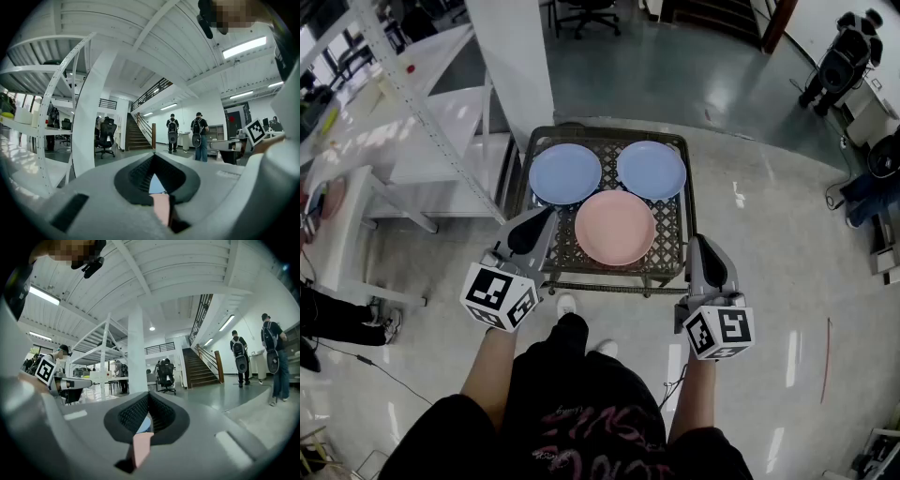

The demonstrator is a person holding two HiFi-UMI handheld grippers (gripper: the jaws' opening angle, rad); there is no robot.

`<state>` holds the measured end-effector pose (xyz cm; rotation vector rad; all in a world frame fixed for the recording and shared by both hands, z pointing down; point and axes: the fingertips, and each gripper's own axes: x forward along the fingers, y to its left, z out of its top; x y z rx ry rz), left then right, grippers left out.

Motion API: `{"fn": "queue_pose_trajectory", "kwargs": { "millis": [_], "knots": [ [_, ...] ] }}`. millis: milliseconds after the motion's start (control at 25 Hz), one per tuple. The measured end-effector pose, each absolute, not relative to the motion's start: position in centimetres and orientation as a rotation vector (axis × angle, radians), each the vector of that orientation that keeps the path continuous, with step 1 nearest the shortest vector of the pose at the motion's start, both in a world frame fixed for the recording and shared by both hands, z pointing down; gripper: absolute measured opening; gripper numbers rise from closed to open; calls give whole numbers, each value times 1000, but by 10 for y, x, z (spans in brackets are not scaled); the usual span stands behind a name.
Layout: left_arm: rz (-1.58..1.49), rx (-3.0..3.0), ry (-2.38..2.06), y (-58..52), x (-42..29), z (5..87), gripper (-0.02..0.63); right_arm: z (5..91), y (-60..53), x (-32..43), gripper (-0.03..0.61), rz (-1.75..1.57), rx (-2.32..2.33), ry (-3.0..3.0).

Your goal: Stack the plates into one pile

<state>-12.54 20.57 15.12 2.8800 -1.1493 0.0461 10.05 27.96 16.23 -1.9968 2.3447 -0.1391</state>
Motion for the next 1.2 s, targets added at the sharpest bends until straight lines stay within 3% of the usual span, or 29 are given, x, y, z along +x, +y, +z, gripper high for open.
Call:
{"fn": "queue_pose_trajectory", "kwargs": {
  "millis": [1200],
  "knots": [
    [166,2773,-1110,128,-123,202,-2,201,202,105,12,-315,-2044,2373]
  ]
}}
